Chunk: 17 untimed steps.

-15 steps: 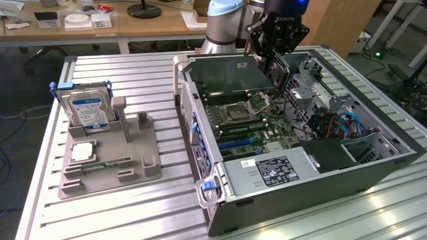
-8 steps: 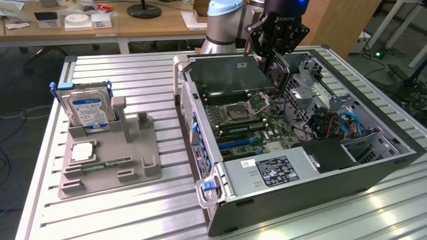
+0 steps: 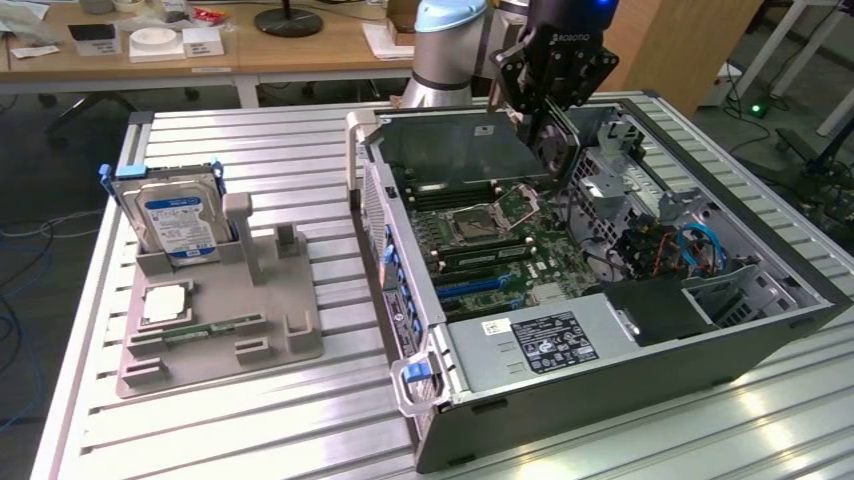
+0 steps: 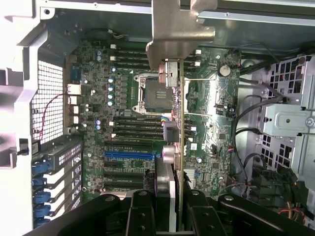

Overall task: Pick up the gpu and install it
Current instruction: 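Insert the gpu into the slot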

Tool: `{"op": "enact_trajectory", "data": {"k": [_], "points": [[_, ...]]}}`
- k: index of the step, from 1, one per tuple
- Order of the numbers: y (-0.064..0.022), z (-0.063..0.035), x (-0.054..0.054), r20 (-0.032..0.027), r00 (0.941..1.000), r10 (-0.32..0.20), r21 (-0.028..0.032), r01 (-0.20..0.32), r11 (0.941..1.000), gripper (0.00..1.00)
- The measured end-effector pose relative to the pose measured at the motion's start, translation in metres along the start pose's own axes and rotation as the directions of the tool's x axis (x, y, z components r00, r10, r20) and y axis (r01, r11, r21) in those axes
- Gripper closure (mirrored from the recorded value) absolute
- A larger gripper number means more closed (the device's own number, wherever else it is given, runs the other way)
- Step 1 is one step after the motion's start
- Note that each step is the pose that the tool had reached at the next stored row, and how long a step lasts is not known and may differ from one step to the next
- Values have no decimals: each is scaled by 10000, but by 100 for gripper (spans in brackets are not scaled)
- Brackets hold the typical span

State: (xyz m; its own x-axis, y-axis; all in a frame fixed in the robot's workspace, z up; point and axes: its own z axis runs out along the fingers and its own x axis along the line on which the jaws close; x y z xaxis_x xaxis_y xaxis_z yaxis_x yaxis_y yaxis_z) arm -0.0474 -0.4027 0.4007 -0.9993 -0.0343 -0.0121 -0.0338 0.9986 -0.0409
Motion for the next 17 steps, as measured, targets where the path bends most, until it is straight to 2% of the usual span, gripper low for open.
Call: {"op": "enact_trajectory", "data": {"k": [17], "points": [[0,0,0,11,9997,-264,-2,264,9997,72]]}}
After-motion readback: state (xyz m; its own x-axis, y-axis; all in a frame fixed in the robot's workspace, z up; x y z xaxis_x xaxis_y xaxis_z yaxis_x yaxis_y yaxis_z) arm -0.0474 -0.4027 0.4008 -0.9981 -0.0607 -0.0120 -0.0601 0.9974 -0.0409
